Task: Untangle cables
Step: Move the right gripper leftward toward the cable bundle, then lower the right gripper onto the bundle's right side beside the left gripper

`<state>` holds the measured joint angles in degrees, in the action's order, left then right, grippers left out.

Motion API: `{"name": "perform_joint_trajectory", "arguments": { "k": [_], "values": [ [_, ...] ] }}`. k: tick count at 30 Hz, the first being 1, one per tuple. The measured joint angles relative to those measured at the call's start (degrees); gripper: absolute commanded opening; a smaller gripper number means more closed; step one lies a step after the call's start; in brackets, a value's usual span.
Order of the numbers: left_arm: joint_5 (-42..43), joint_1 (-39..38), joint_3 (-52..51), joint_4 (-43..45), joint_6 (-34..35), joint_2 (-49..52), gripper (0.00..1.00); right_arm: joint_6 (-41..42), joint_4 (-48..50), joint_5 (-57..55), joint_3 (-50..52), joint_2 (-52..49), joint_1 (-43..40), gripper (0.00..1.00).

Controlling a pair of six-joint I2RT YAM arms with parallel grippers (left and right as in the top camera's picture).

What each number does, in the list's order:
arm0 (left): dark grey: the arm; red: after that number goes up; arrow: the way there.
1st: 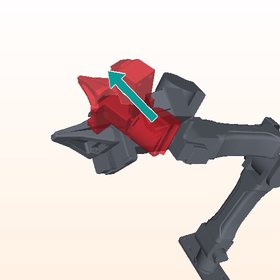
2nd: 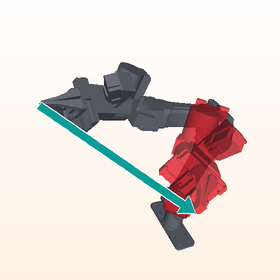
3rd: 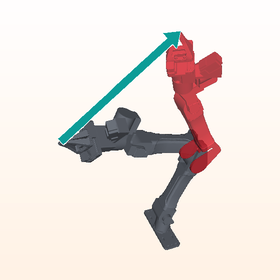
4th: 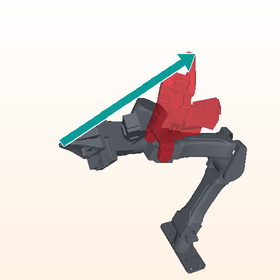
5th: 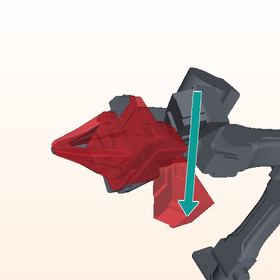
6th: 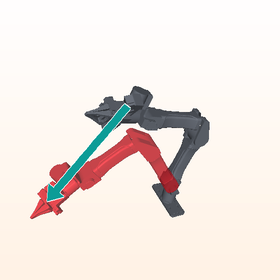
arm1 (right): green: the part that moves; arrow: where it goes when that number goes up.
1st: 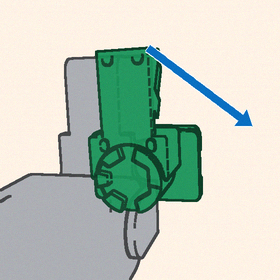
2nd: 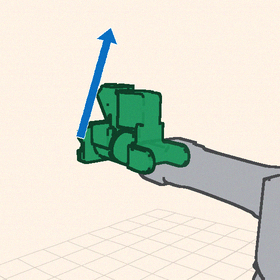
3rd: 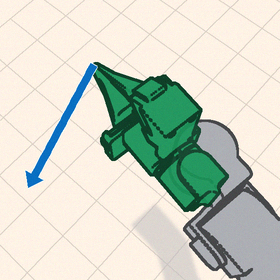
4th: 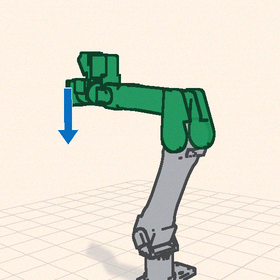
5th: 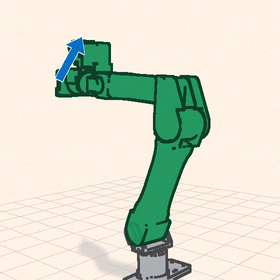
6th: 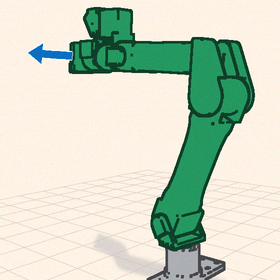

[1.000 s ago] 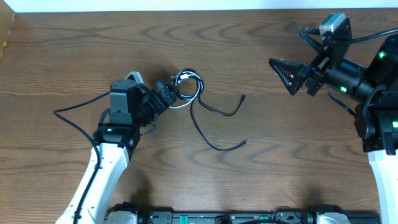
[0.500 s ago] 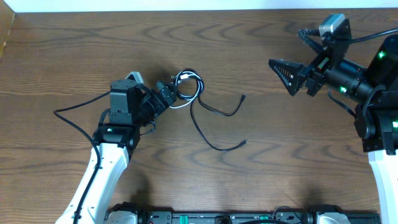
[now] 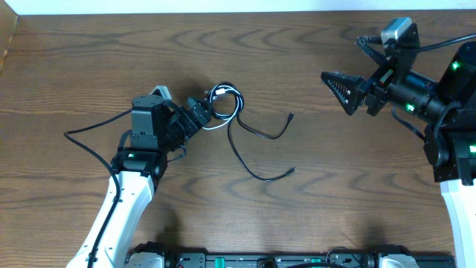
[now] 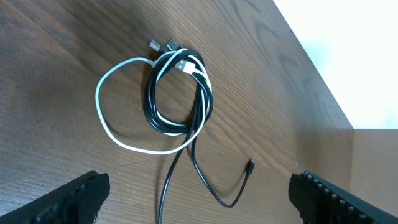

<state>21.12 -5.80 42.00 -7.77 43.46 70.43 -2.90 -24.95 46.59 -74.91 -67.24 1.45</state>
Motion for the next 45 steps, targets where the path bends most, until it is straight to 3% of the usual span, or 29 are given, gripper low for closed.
{"name": "perform_joint_trajectory", "arguments": {
  "k": [4,11,14,16,18,20,22,24,28,35,36,39,41,43,45],
  "values": [
    [0.0,0.0,0.0,0.0,0.0,0.0,0.98,0.0,-0.5,0.0,0.0,0.0,0.0,0.98],
    [0.0,0.0,0.0,0.0,0.0,0.0,0.98,0.4,-4.8,-0.1,0.0,-0.1,1.0,0.76],
    [0.0,0.0,0.0,0.0,0.0,0.0,0.98,1.9,-5.4,-0.6,0.0,-1.0,1.6,0.5],
    [0.0,0.0,0.0,0.0,0.0,0.0,0.98,3.8,-5.8,-1.5,0.0,-2.2,2.2,0.41],
    [0.0,0.0,0.0,0.0,0.0,0.0,0.98,5.6,-7.2,-2.8,0.0,-4.1,3.0,0.24],
    [0.0,0.0,0.0,0.0,0.0,0.0,0.98,6.9,-8.8,-4.0,0.0,-6.0,3.7,0.01],
    [0.0,0.0,0.0,0.0,0.0,0.0,0.98,8.2,-10.7,-5.6,0.0,-8.6,4.3,0.05],
    [0.0,0.0,0.0,0.1,0.0,0.0,0.98,8.4,-11.5,-6.3,0.0,-10.1,4.5,0.26],
    [-0.3,0.0,0.0,0.0,0.0,0.0,0.98,8.9,-11.3,-7.1,0.0,-13.1,5.4,0.51],
    [-1.9,0.0,0.0,0.3,0.1,0.0,0.98,9.2,-9.5,-7.9,0.0,-19.3,7.7,0.6],
    [-2.4,0.0,0.0,0.3,0.0,0.0,0.93,9.2,-9.3,-7.9,0.0,-19.8,7.8,0.61],
    [-3.8,0.0,0.0,0.2,-0.8,0.0,0.41,9.2,-8.9,-8.2,0.0,-21.6,8.3,0.59],
    [-4.3,0.0,0.0,0.2,-2.0,0.0,0.08,9.3,-8.7,-8.8,0.0,-22.3,8.6,0.51],
    [-4.7,0.0,0.0,-0.6,-3.2,0.0,0.08,9.3,-8.4,-9.3,0.0,-23.2,9.3,0.39],
    [-4.9,0.0,0.0,-1.8,-3.9,0.0,0.08,9.5,-8.1,-9.9,0.0,-24.5,10.2,0.15]
  ]
}}
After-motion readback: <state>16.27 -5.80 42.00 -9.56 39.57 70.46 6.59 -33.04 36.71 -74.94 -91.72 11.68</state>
